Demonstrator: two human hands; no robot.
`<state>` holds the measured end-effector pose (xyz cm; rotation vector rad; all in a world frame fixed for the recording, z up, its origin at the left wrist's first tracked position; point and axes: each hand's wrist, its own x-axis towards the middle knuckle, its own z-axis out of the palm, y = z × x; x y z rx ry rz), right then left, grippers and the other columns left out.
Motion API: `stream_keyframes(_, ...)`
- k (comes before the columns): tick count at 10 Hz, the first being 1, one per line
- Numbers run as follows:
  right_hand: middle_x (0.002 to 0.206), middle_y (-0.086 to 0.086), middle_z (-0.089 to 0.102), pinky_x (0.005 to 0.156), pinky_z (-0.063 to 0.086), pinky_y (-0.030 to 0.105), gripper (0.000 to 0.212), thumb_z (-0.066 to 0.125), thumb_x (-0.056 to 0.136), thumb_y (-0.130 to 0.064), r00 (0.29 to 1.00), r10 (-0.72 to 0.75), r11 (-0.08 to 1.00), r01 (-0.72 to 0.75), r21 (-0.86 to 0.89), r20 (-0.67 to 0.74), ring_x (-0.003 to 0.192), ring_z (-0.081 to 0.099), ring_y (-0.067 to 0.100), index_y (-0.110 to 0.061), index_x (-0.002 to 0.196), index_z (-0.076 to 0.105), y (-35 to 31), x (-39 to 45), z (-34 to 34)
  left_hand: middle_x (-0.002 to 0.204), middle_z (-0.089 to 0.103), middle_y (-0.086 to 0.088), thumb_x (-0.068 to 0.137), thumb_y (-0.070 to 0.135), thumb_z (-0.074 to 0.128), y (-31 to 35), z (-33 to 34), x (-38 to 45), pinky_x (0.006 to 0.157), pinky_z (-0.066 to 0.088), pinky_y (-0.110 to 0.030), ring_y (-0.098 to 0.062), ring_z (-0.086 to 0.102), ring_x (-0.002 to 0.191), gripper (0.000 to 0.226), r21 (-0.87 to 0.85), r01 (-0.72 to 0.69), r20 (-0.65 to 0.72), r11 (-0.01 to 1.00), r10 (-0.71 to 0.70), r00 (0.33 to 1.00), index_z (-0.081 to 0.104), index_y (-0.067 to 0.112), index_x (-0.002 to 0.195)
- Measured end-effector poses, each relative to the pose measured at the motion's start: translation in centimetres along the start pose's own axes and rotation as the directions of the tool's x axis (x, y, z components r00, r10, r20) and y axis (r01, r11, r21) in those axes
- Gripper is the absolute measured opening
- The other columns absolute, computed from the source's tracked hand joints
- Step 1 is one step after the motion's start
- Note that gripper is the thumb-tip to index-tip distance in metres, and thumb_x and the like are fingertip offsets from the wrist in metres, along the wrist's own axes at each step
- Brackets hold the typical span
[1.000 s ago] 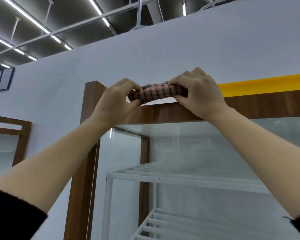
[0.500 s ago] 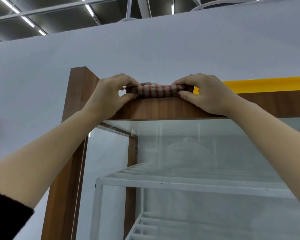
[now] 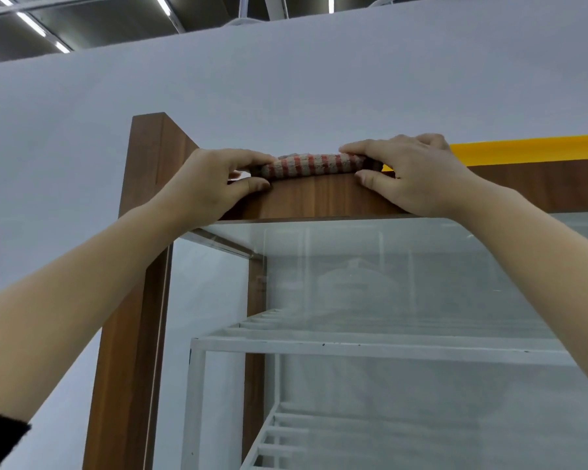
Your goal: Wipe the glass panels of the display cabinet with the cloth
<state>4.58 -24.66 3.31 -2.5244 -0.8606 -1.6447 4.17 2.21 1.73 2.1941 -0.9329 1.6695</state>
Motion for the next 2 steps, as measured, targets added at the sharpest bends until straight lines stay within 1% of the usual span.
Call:
stream_keyframes(1, 0.147, -0.014, 0.032, 0.112, 0.004, 0.041, 0.054, 0.042, 0.093, -0.047, 0.999, -0.011, 1.0, 0.012, 0.006, -0.037, 0.137, 0.021, 0.008, -0.044, 0.142, 0.02, 0.04, -0.58, 0.13, 0.102, 0.061, 0.015, 0.088, 0.019, 0.06, 0.45, -0.2, -0.06, 0.09, 0.042, -0.016, 0.0, 0.055, 0.089, 0.036, 0.001, 0.004, -0.003, 1.0, -0.004, 1.0, 0.057, 0.02, 0.125)
stream_keyframes(2, 0.152, -0.016, 0.022, 0.114, 0.003, 0.045, 0.055, 0.043, 0.092, -0.05, 0.986, 0.022, 1.0, -0.018, 0.025, -0.167, 0.14, 0.016, 0.008, -0.044, 0.142, 0.022, 0.41, -1.37, -0.35, 0.111, 0.065, 0.004, 0.088, 0.027, 0.059, 0.69, -0.42, -0.38, 0.085, 0.036, -0.013, -0.005, 0.055, 0.092, 0.044, 0.044, 0.028, -0.022, 0.999, -0.027, 0.999, 0.051, 0.022, 0.132)
